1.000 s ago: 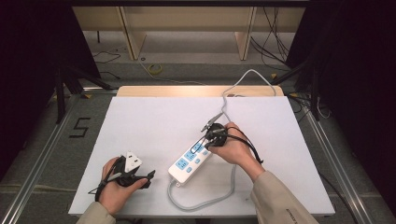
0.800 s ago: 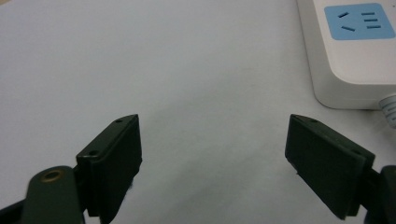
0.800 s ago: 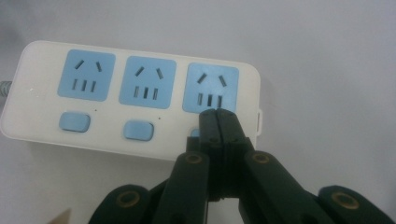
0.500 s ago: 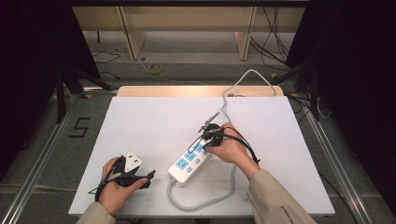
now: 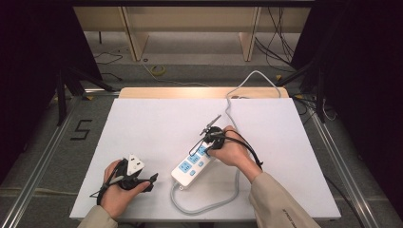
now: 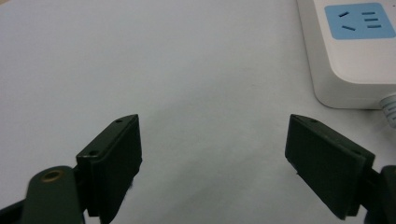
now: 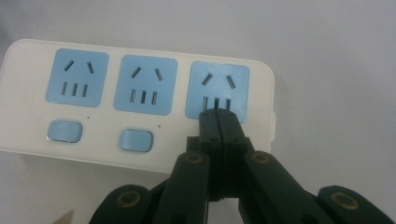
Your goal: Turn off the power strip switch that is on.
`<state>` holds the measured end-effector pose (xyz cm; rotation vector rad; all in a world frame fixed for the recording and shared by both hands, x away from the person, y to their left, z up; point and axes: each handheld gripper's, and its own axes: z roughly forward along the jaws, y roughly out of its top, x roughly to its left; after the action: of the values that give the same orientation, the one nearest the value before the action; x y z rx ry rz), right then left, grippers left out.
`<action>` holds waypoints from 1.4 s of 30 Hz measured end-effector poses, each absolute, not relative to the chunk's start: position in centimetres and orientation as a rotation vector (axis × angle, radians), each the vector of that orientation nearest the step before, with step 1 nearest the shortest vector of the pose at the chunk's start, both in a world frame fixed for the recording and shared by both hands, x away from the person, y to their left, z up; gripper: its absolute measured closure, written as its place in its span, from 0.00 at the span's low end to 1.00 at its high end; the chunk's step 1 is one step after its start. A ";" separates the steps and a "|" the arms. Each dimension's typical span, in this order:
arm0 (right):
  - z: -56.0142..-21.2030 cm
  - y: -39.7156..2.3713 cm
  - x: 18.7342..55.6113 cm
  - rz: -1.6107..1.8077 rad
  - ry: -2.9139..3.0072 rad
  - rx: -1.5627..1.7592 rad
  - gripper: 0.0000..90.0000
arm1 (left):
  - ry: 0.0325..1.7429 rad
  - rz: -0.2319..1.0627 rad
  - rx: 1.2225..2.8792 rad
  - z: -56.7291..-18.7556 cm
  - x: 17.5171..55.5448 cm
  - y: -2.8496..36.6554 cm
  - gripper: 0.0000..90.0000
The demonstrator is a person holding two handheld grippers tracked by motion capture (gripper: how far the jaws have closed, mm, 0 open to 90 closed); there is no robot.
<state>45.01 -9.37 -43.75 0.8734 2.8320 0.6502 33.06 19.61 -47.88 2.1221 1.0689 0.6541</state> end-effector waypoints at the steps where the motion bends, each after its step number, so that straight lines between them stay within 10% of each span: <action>1: -43.8 -9.4 45.0 0.650 2.831 0.873 1.00 | 1.069 0.655 2.122 -47.9 33.1 19.6 0.20; 42: -42.9 -11.5 43.7 0.782 2.763 0.886 0.91 | 1.071 0.656 2.120 -47.9 33.1 19.6 0.20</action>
<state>43.67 -11.53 -42.91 0.8862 2.7626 0.7819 33.05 19.58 -47.94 2.1197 1.0709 0.6556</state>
